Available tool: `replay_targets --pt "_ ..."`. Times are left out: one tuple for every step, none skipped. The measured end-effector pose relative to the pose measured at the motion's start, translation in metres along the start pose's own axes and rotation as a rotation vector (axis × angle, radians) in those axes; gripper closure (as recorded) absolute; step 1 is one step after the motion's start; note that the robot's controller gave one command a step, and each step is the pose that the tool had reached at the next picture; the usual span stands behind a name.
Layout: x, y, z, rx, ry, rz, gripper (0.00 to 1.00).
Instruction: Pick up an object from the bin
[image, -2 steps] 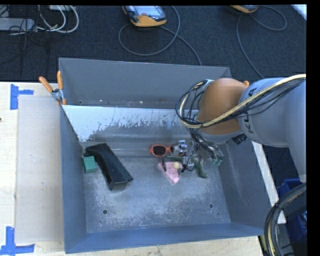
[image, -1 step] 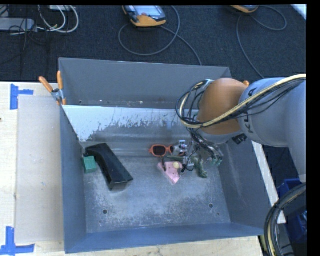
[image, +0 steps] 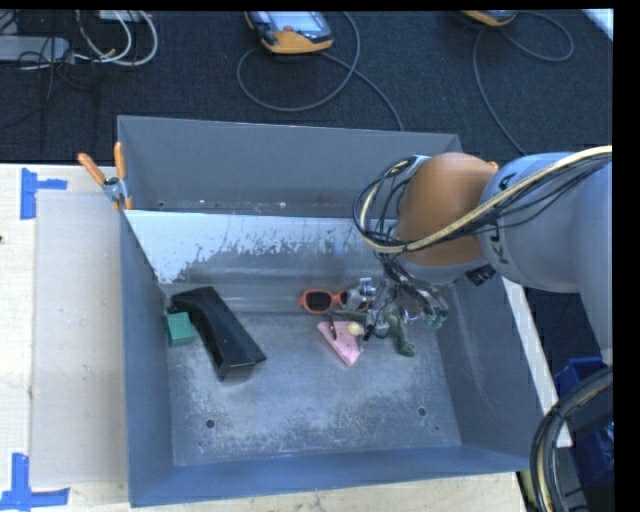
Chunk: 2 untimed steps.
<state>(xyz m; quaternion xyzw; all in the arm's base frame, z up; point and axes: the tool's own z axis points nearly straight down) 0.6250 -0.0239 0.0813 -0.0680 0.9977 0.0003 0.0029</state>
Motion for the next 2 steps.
replay_targets --pt "0.0 0.0 0.003 -0.001 0.0 0.001 1.0" --pt "-0.001 0.0 -0.025 0.0 -0.003 0.002 1.0"
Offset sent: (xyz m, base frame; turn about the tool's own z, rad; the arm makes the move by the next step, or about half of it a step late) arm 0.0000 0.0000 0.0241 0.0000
